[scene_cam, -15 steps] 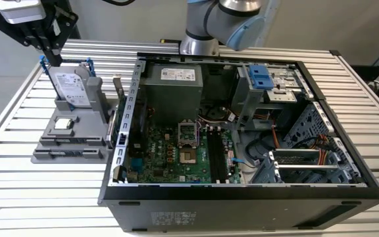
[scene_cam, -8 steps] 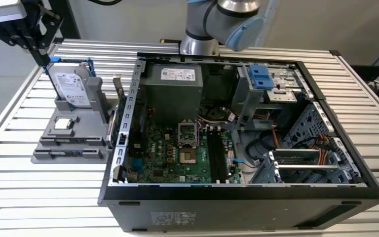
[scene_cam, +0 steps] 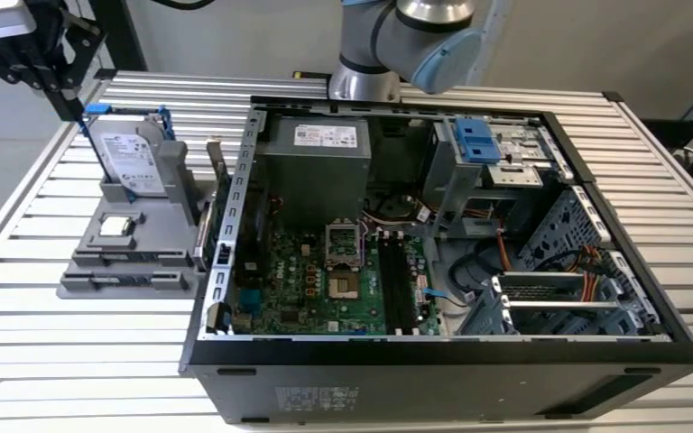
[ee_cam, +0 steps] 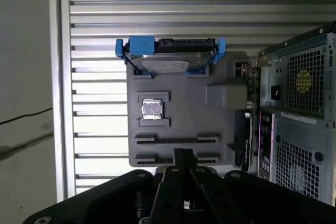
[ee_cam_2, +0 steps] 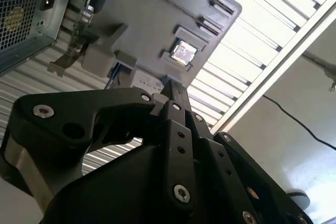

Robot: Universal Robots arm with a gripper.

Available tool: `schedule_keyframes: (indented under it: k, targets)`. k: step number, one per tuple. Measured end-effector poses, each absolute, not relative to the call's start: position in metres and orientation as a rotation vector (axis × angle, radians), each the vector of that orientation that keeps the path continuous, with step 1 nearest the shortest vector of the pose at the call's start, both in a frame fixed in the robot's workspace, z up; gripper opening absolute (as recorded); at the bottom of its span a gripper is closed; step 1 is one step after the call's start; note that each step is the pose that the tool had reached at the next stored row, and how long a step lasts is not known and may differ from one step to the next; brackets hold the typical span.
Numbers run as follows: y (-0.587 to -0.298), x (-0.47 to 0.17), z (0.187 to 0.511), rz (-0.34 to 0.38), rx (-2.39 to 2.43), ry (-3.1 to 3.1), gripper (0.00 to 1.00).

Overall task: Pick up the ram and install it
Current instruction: 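Reach for the ram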

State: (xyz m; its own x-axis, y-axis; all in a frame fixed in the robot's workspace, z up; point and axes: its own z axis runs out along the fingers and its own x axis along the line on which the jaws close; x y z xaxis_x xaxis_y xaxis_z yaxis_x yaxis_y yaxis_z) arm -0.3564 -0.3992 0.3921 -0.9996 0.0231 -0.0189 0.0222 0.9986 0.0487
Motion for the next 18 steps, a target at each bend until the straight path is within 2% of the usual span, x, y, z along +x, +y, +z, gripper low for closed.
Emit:
schedule_keyframes:
  k: [18]
  targets:
    - [-0.434, -0.356, 0.392, 0.076, 0.023, 3.121, 0.00]
